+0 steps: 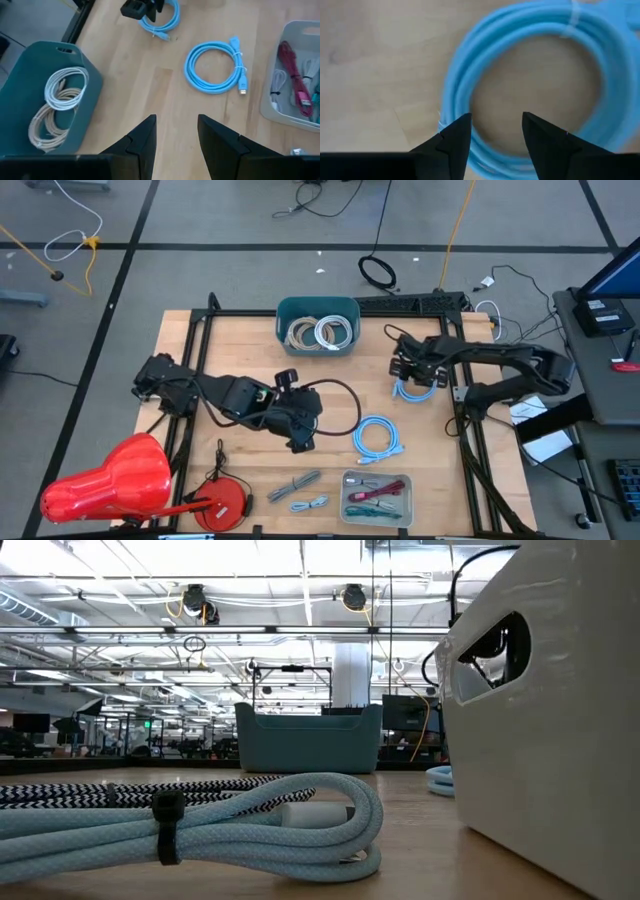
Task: Pick & Place USB Port
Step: Put the top blue HDMI cable into the blue bin
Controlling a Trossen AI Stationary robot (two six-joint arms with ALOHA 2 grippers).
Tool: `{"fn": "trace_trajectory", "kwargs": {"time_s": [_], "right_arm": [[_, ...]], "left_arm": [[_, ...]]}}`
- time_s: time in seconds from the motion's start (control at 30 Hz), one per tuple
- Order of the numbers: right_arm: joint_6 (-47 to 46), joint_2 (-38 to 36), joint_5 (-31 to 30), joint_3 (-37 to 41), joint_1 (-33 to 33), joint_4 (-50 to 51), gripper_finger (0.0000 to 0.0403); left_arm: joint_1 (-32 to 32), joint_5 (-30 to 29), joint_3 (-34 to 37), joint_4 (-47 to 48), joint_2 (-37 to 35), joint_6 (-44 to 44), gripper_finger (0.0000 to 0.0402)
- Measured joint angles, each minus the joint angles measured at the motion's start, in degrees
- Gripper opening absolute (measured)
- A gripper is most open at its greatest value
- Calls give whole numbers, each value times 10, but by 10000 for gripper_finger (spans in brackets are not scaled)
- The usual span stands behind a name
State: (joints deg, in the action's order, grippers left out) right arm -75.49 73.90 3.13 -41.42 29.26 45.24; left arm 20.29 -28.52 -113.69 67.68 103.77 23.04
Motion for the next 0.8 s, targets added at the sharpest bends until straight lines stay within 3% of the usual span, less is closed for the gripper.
{"fn": "trace_trajectory", "kwargs": {"time_s": [0.33,0.63,0.8], "right_arm": [[-24,28,-5,7,-12,-89,183],[-23,91,-65,5,-11,-113,182],[-42,122,-57,5,-15,-113,145]], "left_arm": [[9,-1,0,23,0,30,147],[17,-1,0,28,0,51,147],[24,-1,0,37,0,70,147]]}}
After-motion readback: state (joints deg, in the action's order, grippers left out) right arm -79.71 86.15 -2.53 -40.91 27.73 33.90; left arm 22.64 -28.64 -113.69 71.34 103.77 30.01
